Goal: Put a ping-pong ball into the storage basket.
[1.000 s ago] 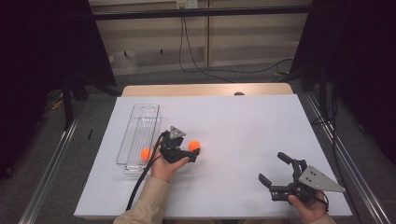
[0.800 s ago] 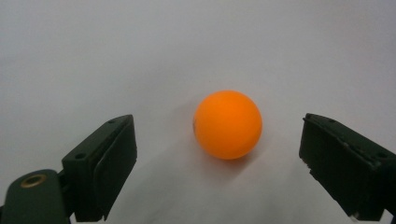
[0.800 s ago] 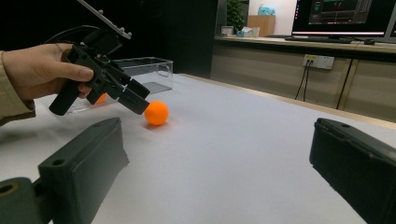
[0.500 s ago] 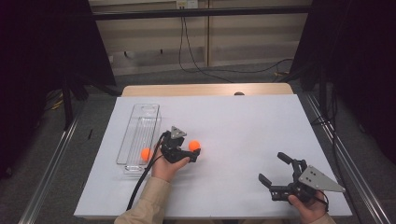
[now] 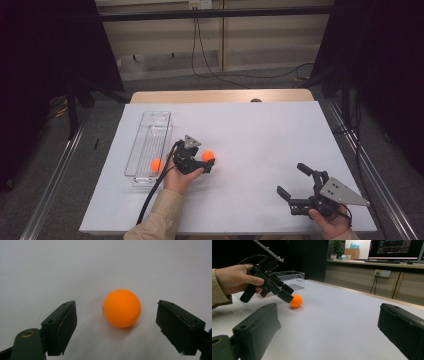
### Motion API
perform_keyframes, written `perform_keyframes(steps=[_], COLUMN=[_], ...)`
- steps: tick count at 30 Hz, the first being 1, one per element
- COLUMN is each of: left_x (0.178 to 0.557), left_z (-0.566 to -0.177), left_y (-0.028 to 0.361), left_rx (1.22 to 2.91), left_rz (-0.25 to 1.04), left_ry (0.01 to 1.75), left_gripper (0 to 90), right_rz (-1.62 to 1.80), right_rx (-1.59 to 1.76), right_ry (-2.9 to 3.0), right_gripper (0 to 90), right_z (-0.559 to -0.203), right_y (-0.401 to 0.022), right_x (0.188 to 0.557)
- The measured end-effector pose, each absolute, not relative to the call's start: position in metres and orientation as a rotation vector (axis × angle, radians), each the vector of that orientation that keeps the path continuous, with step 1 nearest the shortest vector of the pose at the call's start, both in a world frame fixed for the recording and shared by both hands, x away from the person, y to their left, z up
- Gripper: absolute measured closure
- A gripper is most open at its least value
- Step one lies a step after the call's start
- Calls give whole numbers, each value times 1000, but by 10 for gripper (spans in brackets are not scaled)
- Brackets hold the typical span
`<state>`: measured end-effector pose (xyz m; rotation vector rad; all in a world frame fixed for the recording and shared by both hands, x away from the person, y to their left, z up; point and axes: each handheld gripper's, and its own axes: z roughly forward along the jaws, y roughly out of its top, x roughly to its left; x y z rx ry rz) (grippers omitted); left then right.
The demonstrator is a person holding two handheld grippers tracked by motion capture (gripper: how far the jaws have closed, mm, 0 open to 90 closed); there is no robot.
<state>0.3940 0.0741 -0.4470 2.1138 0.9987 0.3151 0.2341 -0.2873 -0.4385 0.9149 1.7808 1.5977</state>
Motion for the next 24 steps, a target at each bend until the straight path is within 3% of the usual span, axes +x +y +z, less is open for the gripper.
perform_keyframes(steps=[24], left_x=[397], left_z=[-450], left_y=[69], left_rx=[2150], left_rz=[305], left_ry=[1004], left_gripper=[250], right_rz=[1598], right_rx=[916], right_ry=[1780], right_gripper=[28], right_z=[-439], right_y=[-288], right_x=[234])
